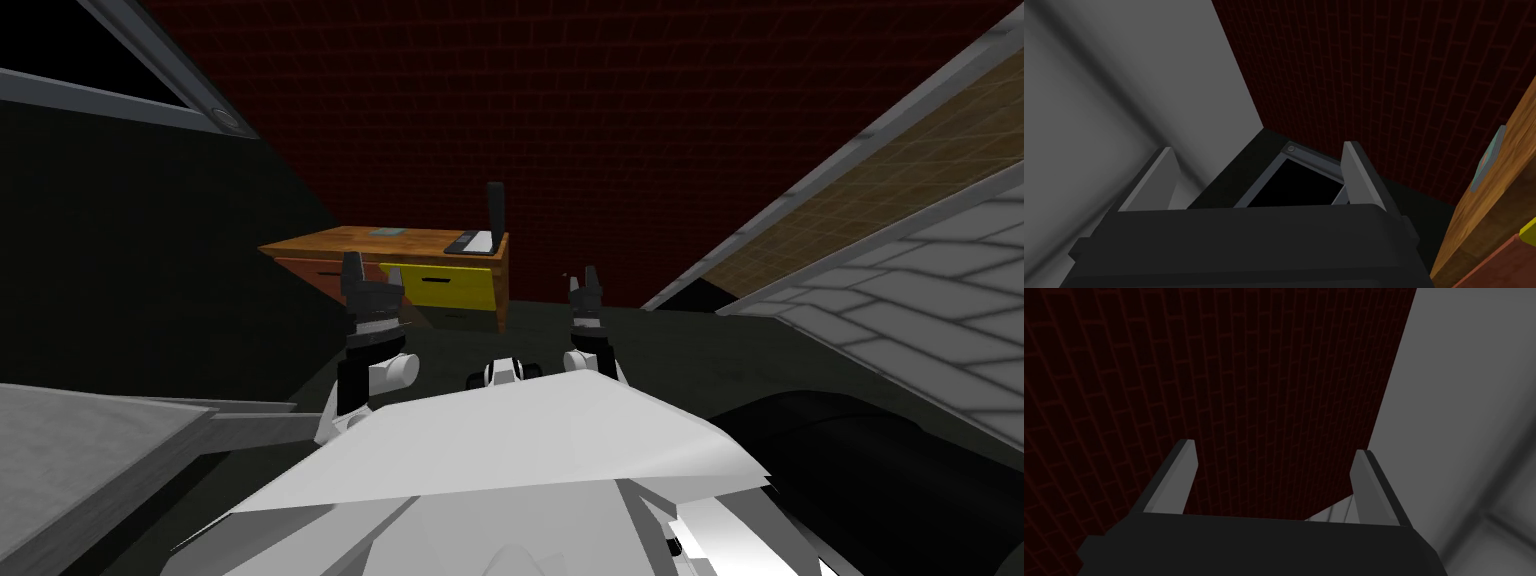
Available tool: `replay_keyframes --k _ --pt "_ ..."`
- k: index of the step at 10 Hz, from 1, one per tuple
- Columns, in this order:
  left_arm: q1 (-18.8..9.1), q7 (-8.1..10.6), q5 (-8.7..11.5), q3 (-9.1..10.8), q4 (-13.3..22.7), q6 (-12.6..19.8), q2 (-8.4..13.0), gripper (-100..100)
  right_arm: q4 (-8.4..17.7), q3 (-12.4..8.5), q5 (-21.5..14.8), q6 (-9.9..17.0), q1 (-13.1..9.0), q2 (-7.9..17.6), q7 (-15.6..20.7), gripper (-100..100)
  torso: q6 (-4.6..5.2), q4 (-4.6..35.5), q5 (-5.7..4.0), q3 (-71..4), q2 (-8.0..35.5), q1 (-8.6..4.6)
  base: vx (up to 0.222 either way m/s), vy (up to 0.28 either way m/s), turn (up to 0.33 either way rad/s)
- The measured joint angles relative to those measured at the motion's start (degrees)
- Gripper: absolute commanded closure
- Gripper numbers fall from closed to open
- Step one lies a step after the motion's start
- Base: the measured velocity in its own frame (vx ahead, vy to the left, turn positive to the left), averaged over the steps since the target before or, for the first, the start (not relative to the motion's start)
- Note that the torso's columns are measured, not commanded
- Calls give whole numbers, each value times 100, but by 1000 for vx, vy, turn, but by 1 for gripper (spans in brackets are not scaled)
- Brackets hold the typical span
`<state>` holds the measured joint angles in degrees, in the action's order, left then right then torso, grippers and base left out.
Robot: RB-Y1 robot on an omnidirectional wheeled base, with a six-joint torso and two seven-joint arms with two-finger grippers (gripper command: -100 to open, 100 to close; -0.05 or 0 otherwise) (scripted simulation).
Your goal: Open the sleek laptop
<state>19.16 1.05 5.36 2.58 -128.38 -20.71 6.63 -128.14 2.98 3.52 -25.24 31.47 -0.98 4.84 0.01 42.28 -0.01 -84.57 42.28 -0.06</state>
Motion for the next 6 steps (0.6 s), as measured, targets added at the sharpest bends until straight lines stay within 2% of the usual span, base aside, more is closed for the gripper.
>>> replay_keyframes --k 3,6 --pt "-558 -80 106 169 224 553 132 -100 0 0 0 0 0 0 0 0 0 0 0 -1 -1 0 28 -106 56" --pt "-932 -158 178 276 343 1034 182 -100 0 0 0 0 0 0 0 0 -1 0 2 0 0 5 21 -84 53"
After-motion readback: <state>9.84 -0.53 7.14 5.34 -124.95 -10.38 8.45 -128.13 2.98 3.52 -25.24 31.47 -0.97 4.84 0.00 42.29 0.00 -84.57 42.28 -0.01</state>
